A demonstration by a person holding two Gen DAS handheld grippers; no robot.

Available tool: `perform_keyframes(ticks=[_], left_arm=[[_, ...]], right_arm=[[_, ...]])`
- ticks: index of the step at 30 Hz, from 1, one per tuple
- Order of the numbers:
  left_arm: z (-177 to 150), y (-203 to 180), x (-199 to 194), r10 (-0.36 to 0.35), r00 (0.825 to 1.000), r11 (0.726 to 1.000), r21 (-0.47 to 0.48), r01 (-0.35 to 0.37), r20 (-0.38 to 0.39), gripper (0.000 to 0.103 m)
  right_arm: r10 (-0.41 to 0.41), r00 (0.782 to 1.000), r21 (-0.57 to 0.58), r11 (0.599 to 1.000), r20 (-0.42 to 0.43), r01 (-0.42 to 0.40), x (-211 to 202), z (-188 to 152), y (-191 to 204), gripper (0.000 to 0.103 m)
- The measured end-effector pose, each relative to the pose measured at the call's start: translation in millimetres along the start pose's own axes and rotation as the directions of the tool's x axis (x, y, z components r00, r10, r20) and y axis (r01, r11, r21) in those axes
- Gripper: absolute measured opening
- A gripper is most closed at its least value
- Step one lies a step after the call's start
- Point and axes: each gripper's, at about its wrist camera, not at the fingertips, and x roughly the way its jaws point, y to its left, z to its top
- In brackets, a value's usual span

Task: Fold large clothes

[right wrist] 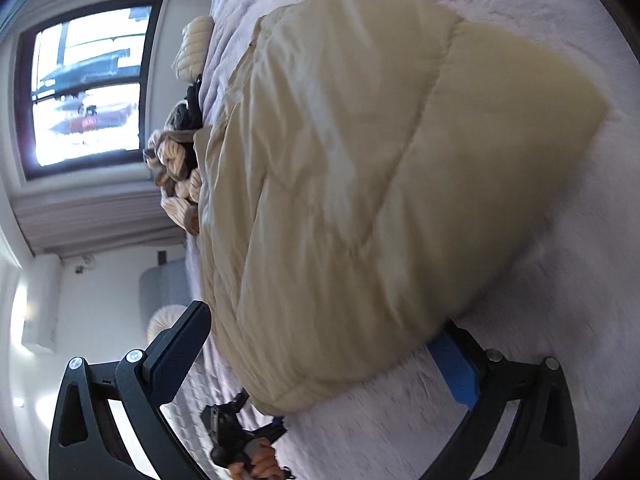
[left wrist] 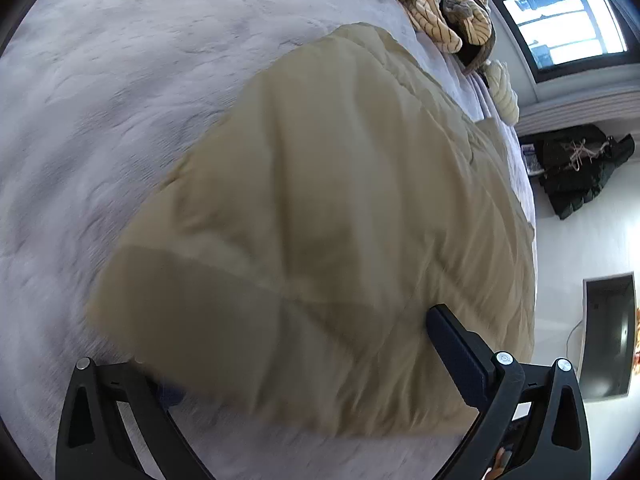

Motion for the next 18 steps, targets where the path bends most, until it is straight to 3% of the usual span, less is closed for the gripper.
perform_keyframes(ticks=[4,8,12,13,15,17,18], left_arm=[[6,-5,12,0.006,1.0,1.0,-0.023,-0.006,0.021,0.103],[9,-7,16,0.013,0.999,0.998,-0.055,-0.011,0.05,0.102],[10,-7,10,-0.034,0.998,0.997,-0.066,0.038,0.057,0.046],[11,-9,8,-0.053,0.997,0.996,-0.063,0.057,0.055,0.032],[13,-16,0,-0.072,0.996,0.997,-0.036,0.074,0.061,0.023],[13,-23,-9,-0.096,0.993,0.995,-0.009,0.097,0.068,0.019],[13,-24,-13,-0.106,0.992,0.994,-0.002,0.106,0.071,0.019]], right_arm=[[0.049,0.999,0.029,0.998,0.0,-0.049,15,8,-9,0.103],[0.039,0.999,0.025,0.999,0.011,-0.04,26,12,-9,0.103],[0.041,0.999,0.051,0.998,0.014,-0.042,22,10,-10,0.1],[0.039,0.999,0.059,0.997,0.013,-0.04,21,10,-11,0.095],[0.028,1.0,0.072,0.997,0.007,-0.028,21,18,-12,0.072],[0.055,0.998,0.081,0.995,0.006,-0.055,18,17,-14,0.043],[0.066,0.998,0.078,0.995,0.007,-0.067,15,16,-13,0.038]])
